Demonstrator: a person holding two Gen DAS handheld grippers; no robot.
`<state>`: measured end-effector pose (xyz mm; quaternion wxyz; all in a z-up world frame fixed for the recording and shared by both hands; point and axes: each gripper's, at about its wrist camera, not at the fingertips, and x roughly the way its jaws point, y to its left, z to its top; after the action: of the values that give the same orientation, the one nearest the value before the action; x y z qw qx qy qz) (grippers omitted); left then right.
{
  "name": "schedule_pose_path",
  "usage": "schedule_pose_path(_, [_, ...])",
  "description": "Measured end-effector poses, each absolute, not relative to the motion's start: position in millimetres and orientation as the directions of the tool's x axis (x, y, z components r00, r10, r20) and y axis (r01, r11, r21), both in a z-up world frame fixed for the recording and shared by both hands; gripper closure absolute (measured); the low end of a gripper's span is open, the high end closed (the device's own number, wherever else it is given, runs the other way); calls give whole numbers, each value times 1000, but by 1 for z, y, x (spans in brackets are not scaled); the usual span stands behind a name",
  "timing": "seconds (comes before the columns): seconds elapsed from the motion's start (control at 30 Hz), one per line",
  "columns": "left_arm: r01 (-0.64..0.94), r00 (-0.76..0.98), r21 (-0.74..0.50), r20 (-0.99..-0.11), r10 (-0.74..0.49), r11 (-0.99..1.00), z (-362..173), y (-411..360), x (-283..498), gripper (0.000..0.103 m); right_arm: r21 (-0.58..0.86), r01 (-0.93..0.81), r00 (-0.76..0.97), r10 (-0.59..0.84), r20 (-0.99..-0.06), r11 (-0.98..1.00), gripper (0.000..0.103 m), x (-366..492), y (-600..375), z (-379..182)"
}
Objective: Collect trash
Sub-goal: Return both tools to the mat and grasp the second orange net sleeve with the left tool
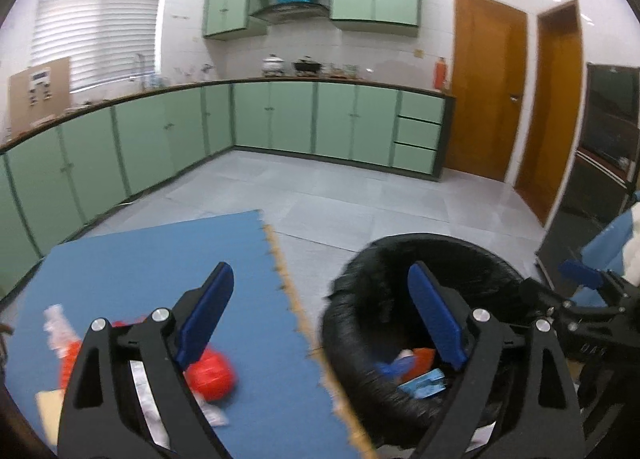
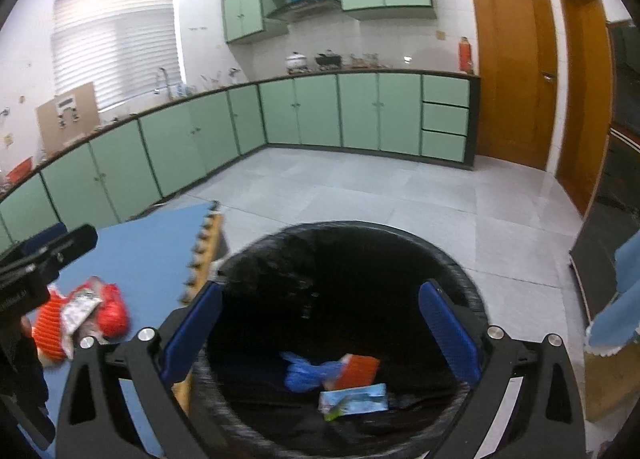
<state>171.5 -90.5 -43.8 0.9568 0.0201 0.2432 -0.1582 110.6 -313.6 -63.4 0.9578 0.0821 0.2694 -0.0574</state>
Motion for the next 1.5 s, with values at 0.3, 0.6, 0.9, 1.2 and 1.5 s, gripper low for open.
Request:
schedule_pose_path(0.3, [144,876,-3,-466,-129,990,-39,7,138,17,120,36,854,32,-519,992,6,113,-227,-58])
schedule_pose_path(0.6, [4,873,27,-488,10,1000,-54,88,116,17,128,-49,851,109,-513,991,6,122,-159,-65])
schedule_pose_path(0.9, [-67,837,17,-544,65,998,-85,132,116,19,105,-106,848,145,-509,989,6,132,-103,-86])
schedule_pose_path(1.2, [-62,794,-9,-606,44,998,-118,137,138,23,103,-120,818,157,-553,987,7,142,-88,-105])
schedule_pose_path(1.5, [-60,747,-34,-664,22,998,-141,138,165,33,90,-129,803,158,-575,988,7,150,-89,-111])
